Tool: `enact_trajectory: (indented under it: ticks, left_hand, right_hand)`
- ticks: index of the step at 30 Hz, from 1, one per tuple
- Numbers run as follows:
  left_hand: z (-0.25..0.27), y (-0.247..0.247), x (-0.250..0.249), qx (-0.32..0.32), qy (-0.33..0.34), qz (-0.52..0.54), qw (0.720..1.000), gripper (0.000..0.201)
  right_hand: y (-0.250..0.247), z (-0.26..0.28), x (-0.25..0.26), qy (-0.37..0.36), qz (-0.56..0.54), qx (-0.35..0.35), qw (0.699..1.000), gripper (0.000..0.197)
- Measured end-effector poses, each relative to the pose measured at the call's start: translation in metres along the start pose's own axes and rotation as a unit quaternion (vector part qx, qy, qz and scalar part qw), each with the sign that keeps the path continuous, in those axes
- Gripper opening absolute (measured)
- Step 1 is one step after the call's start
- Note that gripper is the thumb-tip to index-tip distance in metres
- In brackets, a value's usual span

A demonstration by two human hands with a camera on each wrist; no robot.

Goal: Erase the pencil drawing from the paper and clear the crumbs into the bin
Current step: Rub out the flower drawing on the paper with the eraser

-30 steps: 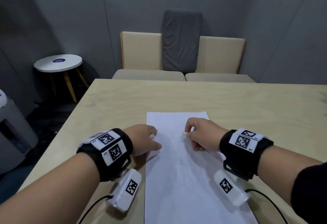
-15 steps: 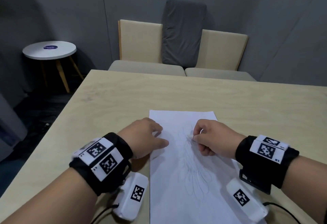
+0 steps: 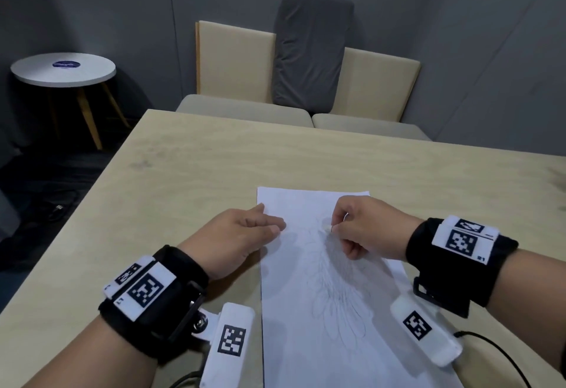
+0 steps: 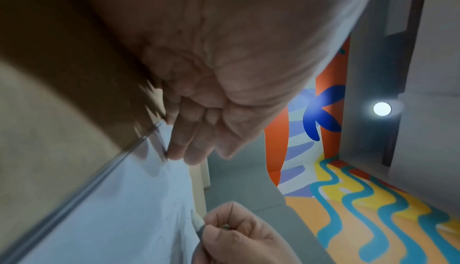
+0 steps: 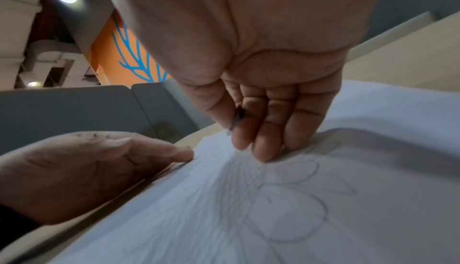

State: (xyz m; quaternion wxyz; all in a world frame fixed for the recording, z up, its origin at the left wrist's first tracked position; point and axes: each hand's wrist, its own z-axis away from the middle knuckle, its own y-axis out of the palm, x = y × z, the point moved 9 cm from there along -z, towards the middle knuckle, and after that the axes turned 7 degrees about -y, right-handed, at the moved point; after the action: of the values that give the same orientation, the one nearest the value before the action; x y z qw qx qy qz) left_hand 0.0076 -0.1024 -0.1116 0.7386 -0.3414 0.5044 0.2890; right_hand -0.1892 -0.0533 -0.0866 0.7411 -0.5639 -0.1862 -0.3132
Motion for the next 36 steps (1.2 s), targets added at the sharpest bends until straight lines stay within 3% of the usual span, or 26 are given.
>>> enact_trajectory:
  ticks: [5, 8, 13, 19, 23, 27, 32, 36]
  left_hand:
    - [-0.001, 0.0, 0.003, -0.008, 0.005, -0.048, 0.999, 0.018]
    - [0.0, 0.007, -0.001, 0.008, 0.01, -0.11, 0.994, 0.038]
    - [0.004, 0.015, -0.009, 0.028, 0.006, -0.2, 0.979, 0.017]
    - [0.008, 0.021, -0.01, 0.022, -0.013, -0.274, 0.961, 0.025]
    - [0.01, 0.021, -0.01, 0.021, -0.028, -0.277, 0.96, 0.029]
    - [0.01, 0.021, -0.009, 0.02, -0.033, -0.283, 0.958, 0.03]
    - [0.01, 0.021, -0.007, 0.018, -0.036, -0.272, 0.962, 0.03]
    - [0.01, 0.02, -0.008, 0.018, -0.037, -0.267, 0.963, 0.034]
  right_hand:
    - [0.001, -0.008, 0.015, -0.029, 0.077, -0.007, 0.997, 0.004]
    - [0.003, -0.011, 0.019, -0.028, 0.099, -0.004, 0.995, 0.004]
    - [0.012, -0.013, 0.025, -0.041, 0.156, 0.013, 0.987, 0.006]
    - [0.015, -0.017, 0.036, -0.083, 0.28, 0.027, 0.956, 0.005]
    - [0.017, -0.02, 0.048, -0.139, 0.381, 0.024, 0.914, 0.009]
    - [0.018, -0.025, 0.058, -0.168, 0.381, 0.02, 0.909, 0.012]
    - [0.029, -0.027, 0.057, -0.19, 0.441, 0.031, 0.877, 0.017]
    - [0.031, -0.028, 0.058, -0.199, 0.427, 0.03, 0.882, 0.019]
